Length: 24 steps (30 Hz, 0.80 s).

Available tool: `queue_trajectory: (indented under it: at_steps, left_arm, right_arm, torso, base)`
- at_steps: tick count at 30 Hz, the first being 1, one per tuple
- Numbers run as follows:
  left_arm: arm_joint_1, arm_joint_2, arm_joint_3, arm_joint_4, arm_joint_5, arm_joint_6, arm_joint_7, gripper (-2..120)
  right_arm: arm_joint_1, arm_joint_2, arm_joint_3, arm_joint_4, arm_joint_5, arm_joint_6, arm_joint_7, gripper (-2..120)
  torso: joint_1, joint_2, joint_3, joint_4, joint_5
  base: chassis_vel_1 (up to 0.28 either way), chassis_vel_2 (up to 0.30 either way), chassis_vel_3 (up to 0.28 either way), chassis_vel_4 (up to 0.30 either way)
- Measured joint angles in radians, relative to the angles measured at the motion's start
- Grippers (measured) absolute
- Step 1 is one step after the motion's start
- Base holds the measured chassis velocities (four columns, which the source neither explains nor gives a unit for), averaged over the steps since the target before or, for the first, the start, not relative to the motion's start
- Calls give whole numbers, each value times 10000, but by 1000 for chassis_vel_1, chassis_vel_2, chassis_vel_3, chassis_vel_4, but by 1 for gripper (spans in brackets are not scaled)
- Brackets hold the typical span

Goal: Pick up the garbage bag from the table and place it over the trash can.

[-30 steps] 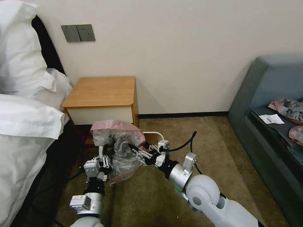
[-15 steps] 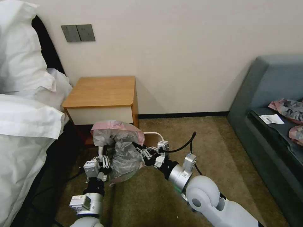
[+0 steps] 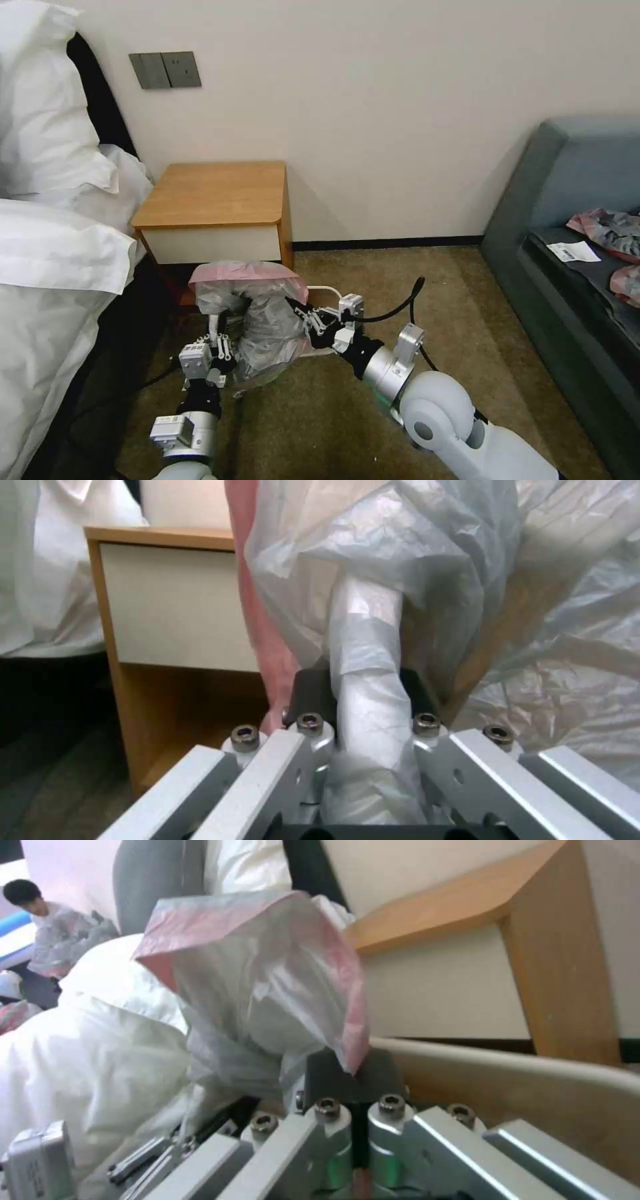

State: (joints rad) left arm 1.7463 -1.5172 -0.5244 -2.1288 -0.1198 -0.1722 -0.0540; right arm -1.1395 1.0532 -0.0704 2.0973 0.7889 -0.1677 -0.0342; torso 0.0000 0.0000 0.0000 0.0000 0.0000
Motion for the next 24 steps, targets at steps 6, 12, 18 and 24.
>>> queue_trajectory:
  at_steps: [6, 12, 18, 24]
  left_arm:
    - [60, 5, -5, 11, 22, -67, -3, 8]
    - [94, 74, -130, 12, -16, -112, -28, 8]
    - [84, 107, -177, -80, -75, -113, -33, 8]
    - [95, 115, -177, -189, -116, -113, -35, 8]
  right_arm:
    - [98, -107, 230, 10, 1, 27, -14, 0]
    - [-66, -421, 647, 51, -22, 122, -134, 0]
    - [-303, -597, 1045, 77, -87, 207, -262, 0]
    - [-522, -768, 1337, 88, -168, 291, -354, 0]
  torso:
    - [0, -1, 0, 0, 0]
    - [0, 0, 0, 0, 0]
    - [0, 0, 0, -1, 1]
    - [0, 0, 0, 0, 0]
  base:
    - [0, 0, 0, 0]
    - [0, 0, 0, 0]
    - [0, 0, 0, 0]
    - [0, 0, 0, 0]
